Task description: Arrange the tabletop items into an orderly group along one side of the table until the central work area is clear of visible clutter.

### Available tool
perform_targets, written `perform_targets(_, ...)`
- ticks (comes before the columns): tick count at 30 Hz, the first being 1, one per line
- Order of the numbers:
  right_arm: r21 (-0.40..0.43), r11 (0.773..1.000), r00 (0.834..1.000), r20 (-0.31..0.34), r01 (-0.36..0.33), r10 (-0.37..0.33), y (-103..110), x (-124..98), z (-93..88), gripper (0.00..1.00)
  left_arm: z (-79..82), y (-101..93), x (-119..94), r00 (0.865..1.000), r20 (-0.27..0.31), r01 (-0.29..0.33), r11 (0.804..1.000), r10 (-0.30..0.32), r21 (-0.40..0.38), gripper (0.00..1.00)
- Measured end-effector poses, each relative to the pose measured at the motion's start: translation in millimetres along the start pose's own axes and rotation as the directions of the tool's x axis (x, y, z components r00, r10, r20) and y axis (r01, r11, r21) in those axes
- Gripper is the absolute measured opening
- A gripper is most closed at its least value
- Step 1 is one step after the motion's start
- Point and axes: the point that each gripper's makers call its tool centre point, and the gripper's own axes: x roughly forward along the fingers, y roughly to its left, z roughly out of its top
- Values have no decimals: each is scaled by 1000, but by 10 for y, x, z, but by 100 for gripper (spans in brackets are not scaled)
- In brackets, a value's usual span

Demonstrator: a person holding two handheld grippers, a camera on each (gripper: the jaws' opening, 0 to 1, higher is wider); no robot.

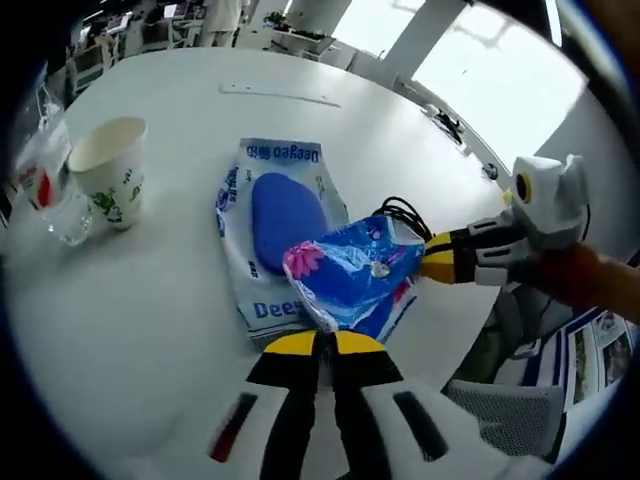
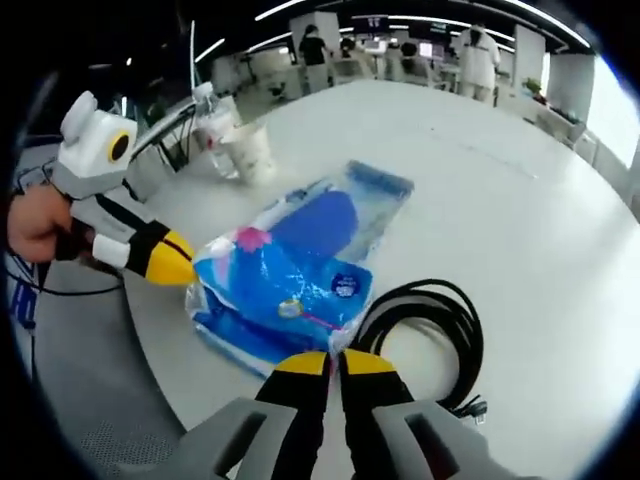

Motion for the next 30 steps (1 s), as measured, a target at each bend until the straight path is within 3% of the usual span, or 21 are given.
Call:
perform_targets(16, 44, 998, 998, 57, 35, -37, -227, -115, 179, 0, 93, -67, -90, 997, 82, 24, 993, -15, -114, 5)
perform_targets(30, 154, 985, 985, 143, 77, -99, -727, -315, 560, 0, -69, -41, -113, 997, 80, 25, 988, -12, -153, 5)
